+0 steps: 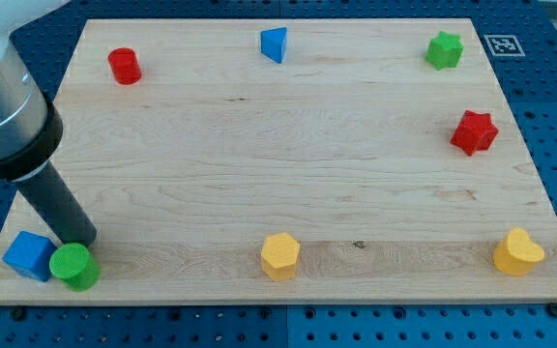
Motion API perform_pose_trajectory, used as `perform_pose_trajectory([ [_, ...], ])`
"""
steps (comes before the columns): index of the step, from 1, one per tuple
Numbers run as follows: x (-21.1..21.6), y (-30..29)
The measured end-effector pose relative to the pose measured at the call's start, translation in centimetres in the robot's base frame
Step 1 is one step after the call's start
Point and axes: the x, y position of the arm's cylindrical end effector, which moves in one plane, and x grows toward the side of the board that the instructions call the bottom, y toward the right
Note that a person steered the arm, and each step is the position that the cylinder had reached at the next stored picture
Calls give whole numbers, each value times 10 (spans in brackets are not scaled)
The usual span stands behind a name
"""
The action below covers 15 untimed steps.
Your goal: Point your arm to the red circle
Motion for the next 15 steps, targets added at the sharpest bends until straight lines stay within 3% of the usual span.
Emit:
perform_pose_trajectory([
  [3,-40,30],
  [7,-155,1],
  [9,-200,-49],
  [12,-315,-60],
  [13,-329,-38],
  [15,-311,-24],
])
